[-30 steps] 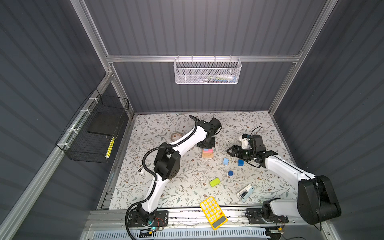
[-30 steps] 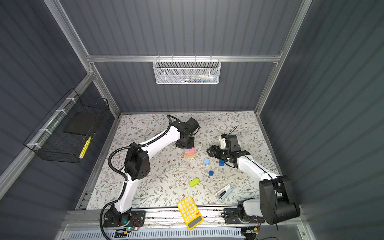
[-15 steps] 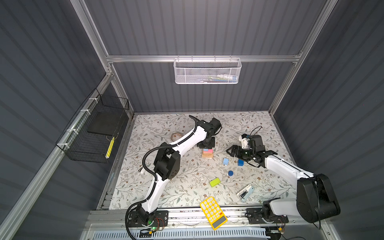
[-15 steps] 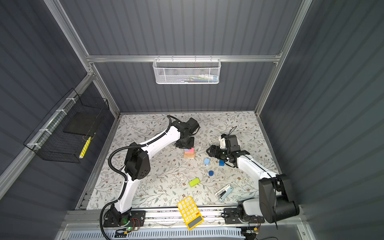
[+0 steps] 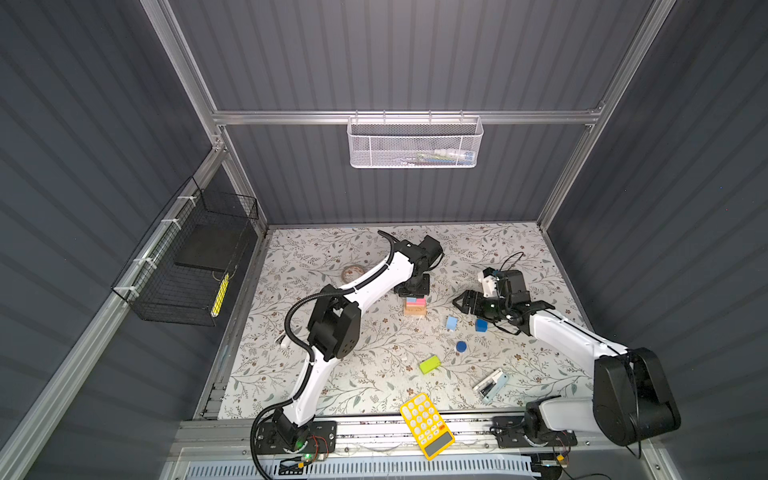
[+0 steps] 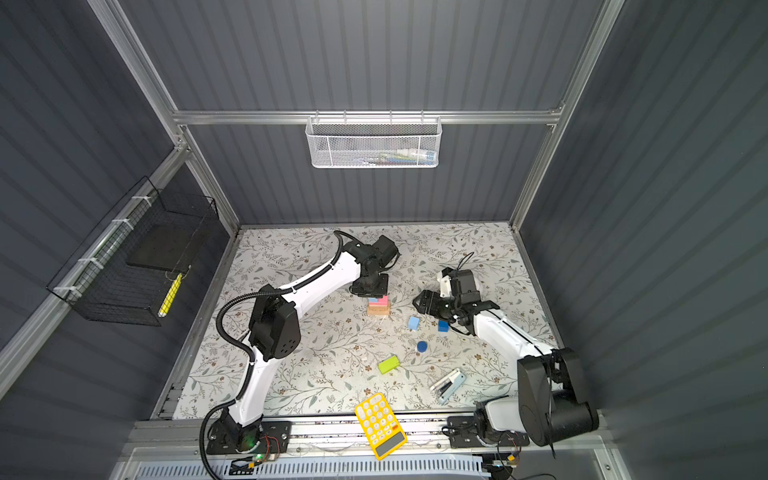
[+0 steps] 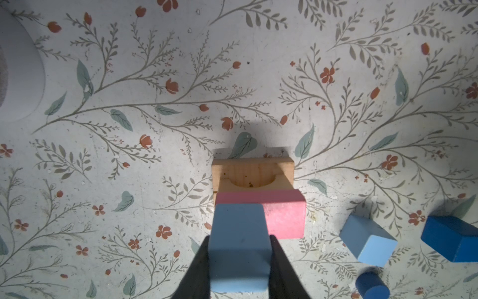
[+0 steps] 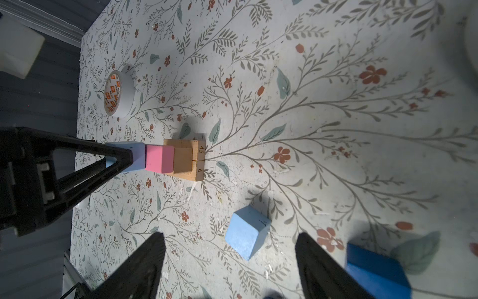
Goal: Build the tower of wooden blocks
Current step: 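Lower the light blue cube onto the pink block with the left gripper, then open the left gripper and raise it away from the stack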
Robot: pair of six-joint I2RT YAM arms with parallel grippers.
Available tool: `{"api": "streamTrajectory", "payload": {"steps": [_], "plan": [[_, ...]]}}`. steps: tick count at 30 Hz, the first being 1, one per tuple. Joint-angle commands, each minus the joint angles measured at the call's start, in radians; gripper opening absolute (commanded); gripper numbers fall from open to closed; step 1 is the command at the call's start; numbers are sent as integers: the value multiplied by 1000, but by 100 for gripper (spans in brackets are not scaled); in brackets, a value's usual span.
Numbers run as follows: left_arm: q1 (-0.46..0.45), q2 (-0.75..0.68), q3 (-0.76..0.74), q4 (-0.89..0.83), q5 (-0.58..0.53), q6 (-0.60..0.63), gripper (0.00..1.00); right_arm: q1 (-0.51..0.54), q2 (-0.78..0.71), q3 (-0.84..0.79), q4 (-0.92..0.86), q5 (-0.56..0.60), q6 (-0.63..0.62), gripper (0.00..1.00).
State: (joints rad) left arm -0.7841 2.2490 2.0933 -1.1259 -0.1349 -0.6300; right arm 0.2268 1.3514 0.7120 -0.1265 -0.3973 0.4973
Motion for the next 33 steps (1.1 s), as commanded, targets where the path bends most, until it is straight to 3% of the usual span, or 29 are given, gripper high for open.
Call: {"api": "streamTrajectory", "payload": {"steps": [1,8,22,33], "plan": [[-6,7,15,-26,-2,-18,29,-5,13,-12,7,-10,8,81],[-5,7,13,-24,4,-16,37,-5,12,-14,5,-9,7,81],[-6,6,11,-22,-1,-17,41,-4,15,-14,5,-10,10,81],[-6,-32,32,-3,-53,9,58,-3,6,-3,-19,-2,22,79]]}}
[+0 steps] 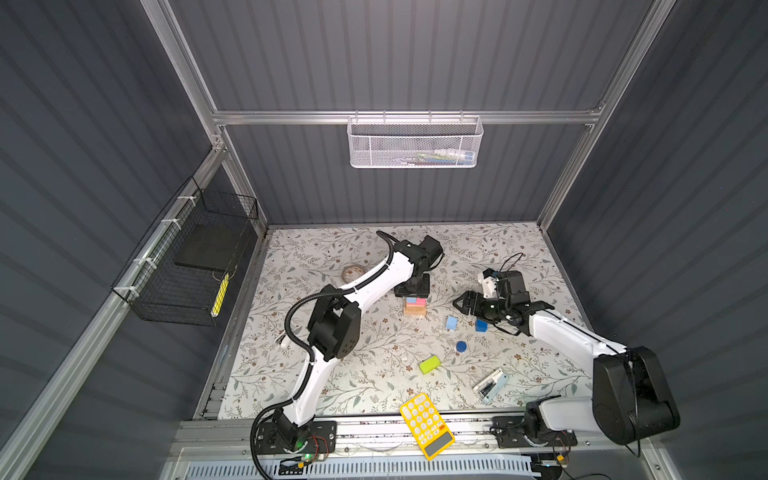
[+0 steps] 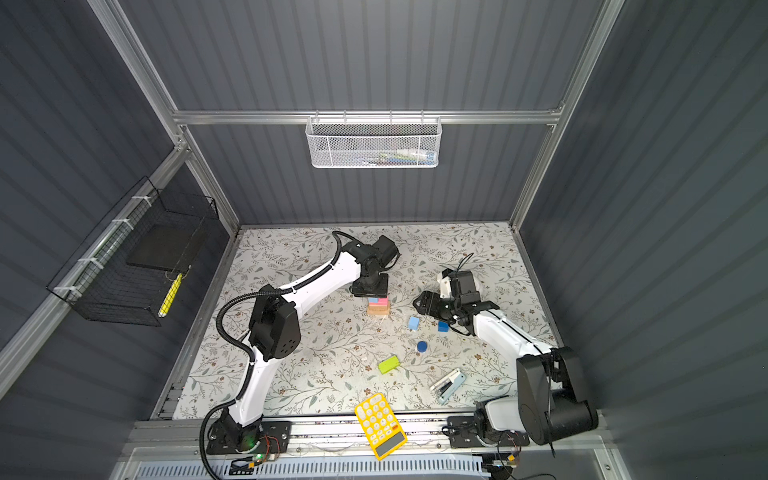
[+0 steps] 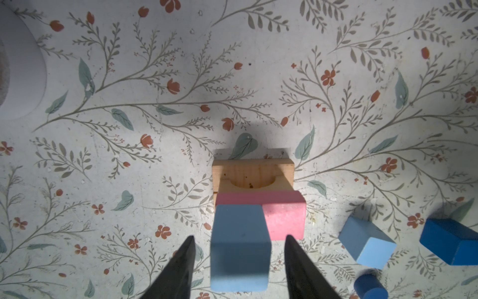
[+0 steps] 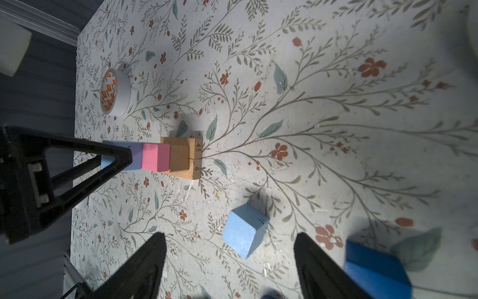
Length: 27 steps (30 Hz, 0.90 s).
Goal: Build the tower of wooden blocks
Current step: 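Open the left gripper and raise it away from the stack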
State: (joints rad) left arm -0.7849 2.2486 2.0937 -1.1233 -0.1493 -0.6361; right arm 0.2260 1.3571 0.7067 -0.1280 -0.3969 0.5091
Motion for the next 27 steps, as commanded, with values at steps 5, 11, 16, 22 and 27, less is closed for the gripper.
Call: {"api": "streamTrajectory", "payload": {"steps": [5,11,16,22,27], "plan": [[-4,-93,28,40,-89,46,67,14,-4,25,-53,24,12,77],[-1,-162,44,62,-136,108,72,67,-2,71,-118,114,14,75],[20,-256,-29,142,-130,191,73,122,20,120,-198,209,17,74],[124,-440,-267,320,-33,240,72,182,32,165,-288,303,58,73],[186,-585,-489,490,46,261,72,233,50,195,-360,371,103,73]]}}
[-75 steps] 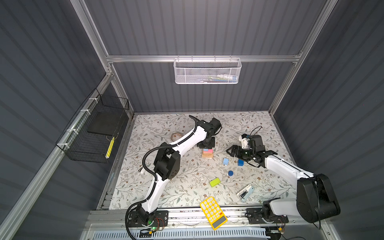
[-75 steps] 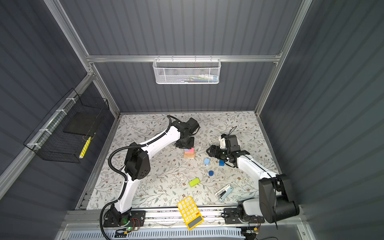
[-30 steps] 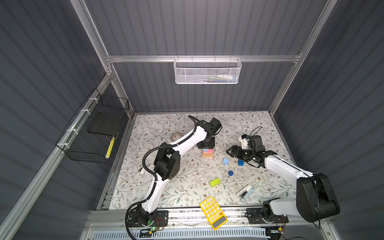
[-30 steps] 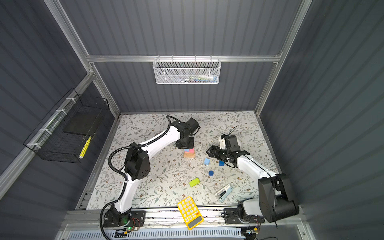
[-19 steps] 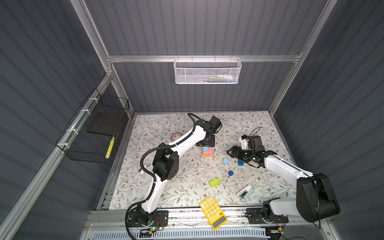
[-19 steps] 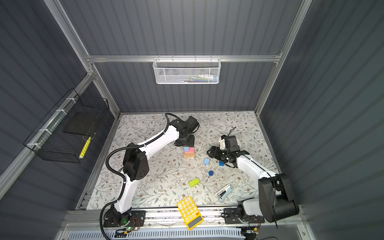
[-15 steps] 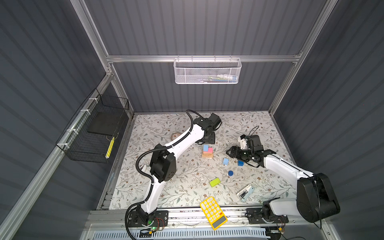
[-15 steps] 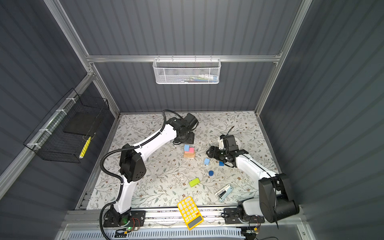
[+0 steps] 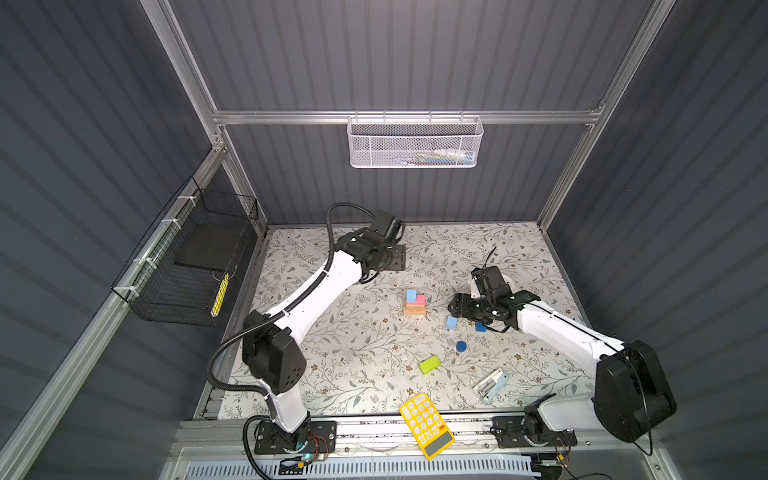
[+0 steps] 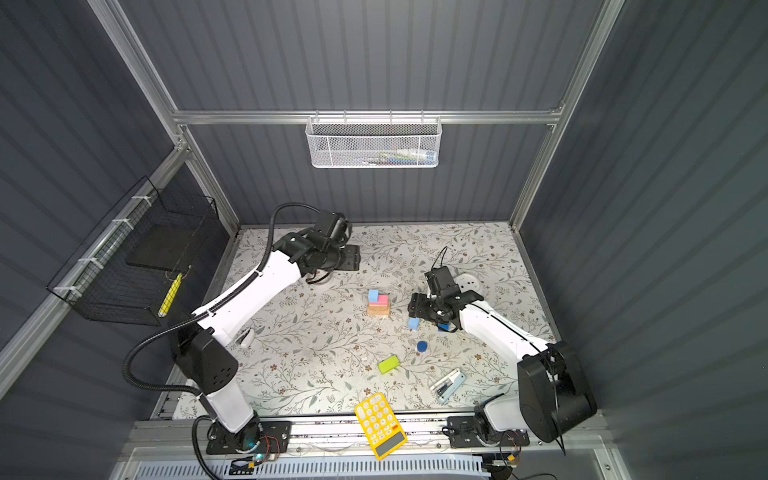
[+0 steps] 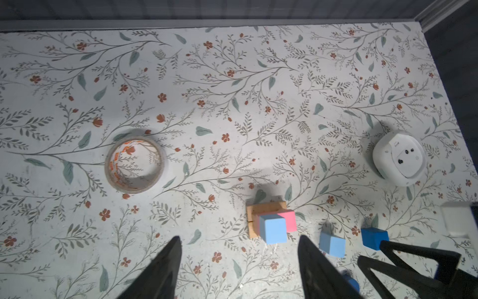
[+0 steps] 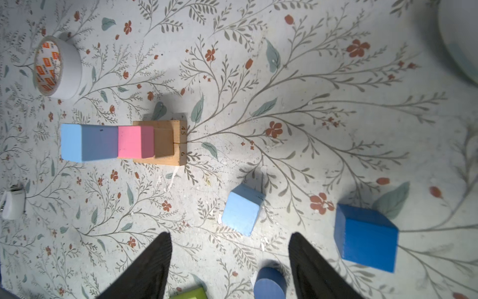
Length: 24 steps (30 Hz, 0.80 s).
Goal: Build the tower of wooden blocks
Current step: 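Lower the right gripper and close it on a second light blue cube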
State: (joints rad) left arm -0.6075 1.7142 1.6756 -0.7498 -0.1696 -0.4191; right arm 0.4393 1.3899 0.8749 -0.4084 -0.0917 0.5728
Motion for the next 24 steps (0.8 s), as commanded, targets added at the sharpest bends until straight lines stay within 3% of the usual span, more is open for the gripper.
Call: {"api": "streamTrajectory", "payload": {"steps": [1,12,24], "plan": [[11,-69,-100,137,65,54,72,29,20,27,-81,68,55,73],[32,-211,-312,255,59,125,72,132,68,70,-140,150,158,72],[86,-305,-470,320,61,119,73,185,134,88,-133,201,259,70]]}}
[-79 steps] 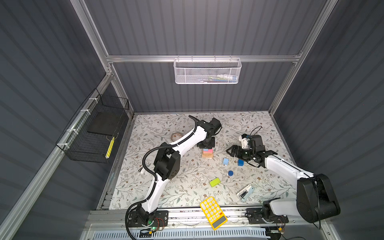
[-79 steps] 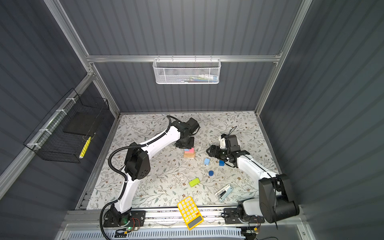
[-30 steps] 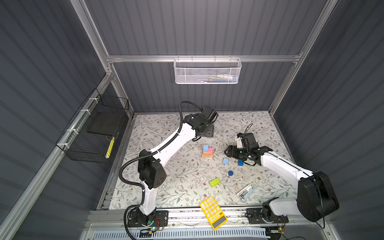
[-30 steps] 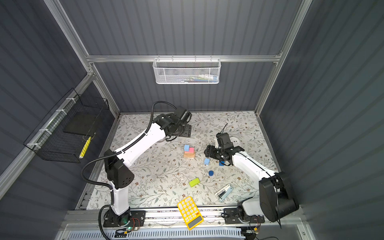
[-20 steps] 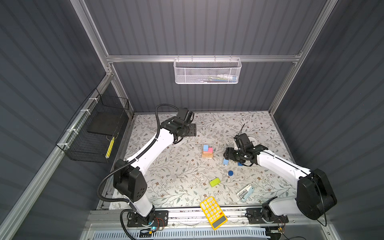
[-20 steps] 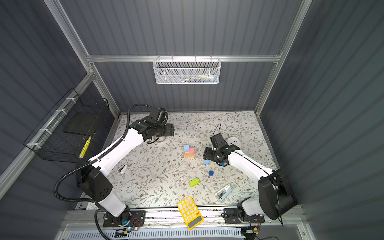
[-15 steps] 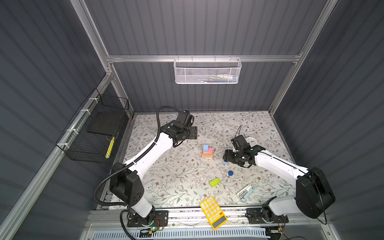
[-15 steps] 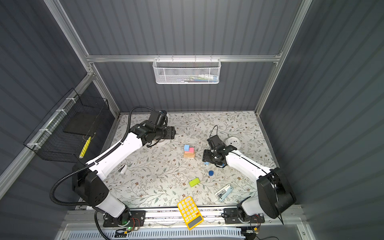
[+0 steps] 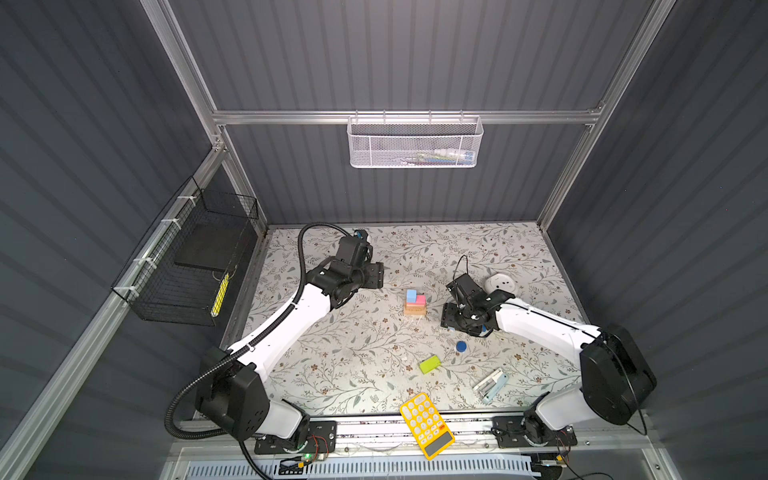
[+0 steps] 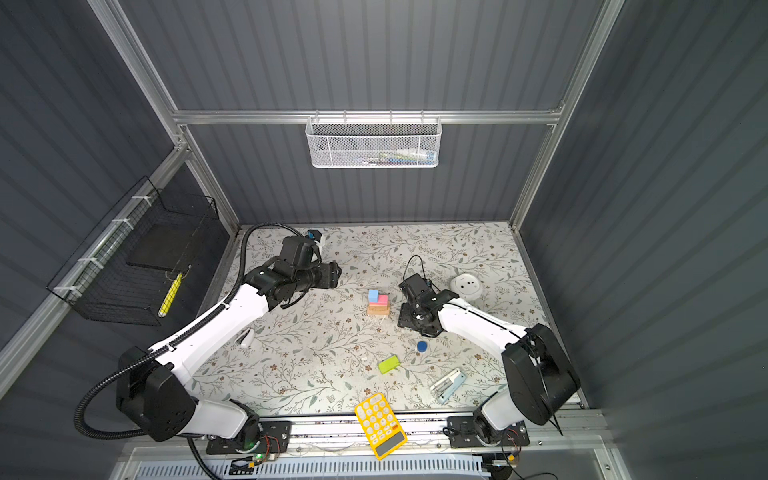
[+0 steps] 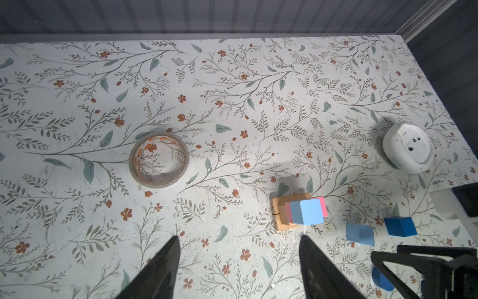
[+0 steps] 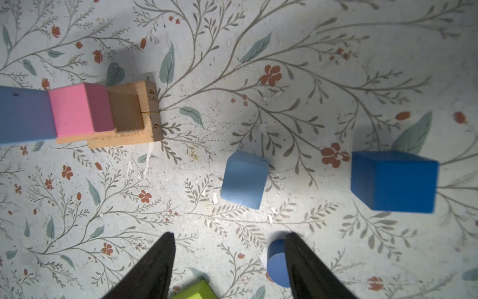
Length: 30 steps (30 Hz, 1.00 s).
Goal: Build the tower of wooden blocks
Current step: 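Lower the right gripper and close it on a second light blue cube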
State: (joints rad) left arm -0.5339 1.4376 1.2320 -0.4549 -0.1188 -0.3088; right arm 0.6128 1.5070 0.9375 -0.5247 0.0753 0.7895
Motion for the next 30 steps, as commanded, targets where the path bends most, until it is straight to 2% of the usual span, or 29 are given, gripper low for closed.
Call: {"api": "streamTrajectory", "payload": {"steps": [1,15,30], "plan": [[14,-32,-34,29,11,9,73,12,23,27,-15,37,47,69],[34,-26,-19,20,71,-16,72,10,126,108,-66,84,88,65],[35,9,8,19,114,-12,72,-16,150,79,-20,70,116,58]]}}
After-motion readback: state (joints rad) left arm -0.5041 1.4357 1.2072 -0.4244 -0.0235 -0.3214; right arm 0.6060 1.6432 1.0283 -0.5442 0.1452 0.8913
